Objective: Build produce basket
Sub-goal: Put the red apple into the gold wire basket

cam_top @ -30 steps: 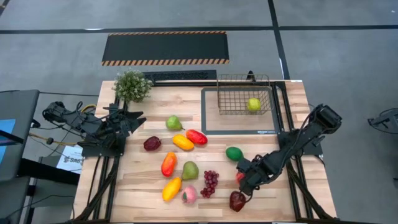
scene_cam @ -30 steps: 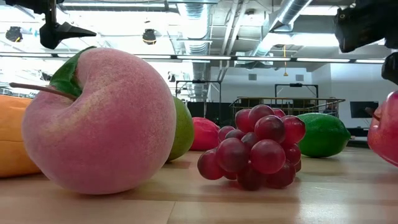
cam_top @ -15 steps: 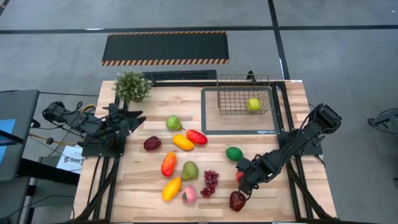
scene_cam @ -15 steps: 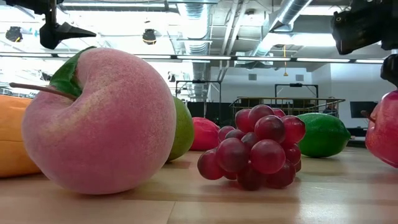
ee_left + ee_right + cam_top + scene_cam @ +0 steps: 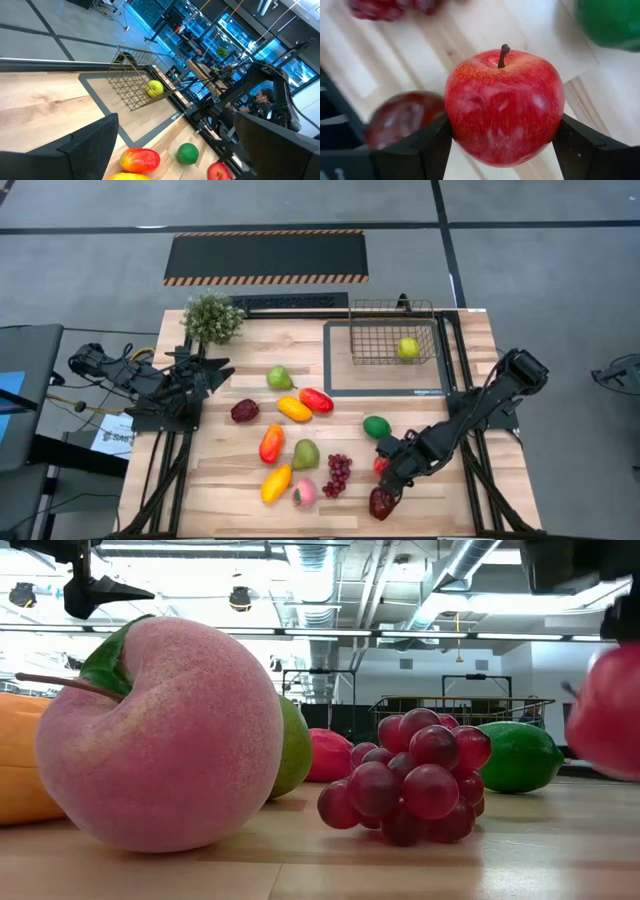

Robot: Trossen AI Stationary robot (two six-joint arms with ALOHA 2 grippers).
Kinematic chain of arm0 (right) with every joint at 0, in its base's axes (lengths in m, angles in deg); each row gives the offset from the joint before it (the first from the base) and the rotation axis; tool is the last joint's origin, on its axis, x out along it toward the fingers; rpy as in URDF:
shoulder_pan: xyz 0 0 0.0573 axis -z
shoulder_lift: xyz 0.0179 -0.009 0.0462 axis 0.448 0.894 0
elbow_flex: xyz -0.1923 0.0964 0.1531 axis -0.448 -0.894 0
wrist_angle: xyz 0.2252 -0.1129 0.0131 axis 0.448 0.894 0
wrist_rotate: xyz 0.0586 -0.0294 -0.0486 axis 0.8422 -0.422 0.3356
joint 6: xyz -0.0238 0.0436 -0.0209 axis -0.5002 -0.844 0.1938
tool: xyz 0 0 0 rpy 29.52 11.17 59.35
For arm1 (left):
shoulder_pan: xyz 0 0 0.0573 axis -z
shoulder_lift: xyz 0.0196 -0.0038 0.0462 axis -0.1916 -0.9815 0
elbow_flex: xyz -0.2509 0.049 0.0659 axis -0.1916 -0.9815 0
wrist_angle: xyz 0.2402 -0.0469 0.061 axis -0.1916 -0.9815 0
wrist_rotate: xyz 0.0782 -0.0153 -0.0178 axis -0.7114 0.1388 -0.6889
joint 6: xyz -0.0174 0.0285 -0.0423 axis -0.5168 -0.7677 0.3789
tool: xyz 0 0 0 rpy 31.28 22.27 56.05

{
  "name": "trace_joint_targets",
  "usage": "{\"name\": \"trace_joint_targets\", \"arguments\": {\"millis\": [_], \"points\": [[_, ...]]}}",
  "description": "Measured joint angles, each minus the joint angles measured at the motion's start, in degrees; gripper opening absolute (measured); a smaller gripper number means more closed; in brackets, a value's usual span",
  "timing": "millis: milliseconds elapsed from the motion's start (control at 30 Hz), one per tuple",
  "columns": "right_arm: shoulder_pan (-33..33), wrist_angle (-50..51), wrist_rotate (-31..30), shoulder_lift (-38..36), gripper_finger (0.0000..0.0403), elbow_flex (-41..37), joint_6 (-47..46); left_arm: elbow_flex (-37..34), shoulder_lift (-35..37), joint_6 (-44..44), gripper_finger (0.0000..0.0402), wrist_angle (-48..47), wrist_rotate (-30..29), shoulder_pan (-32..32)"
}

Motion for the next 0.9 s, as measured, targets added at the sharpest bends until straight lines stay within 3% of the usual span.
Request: {"name": "trace_joint_targets", "arguments": {"millis": [200,400,667,900], "points": [[2.8,7.0,-0.1,-4.6,0.0294,5.6,2.9,0.0,0.0,0.3,0.0385,-0.1,0.0,0.0],[10.8,16.7,-4.3,-12.5,0.0296,8.9,6.1,0.0,0.0,0.4,0.0385,-0.1,0.0,0.0],[33.1,21.2,-7.8,-21.9,0.0296,9.7,16.0,0.0,0.0,0.4,0.0385,-0.1,0.0,0.0],[56.6,21.3,-7.8,-21.9,0.0297,9.7,29.1,0.0,0.0,0.4,0.0385,-0.1,0.0,0.0]]}}
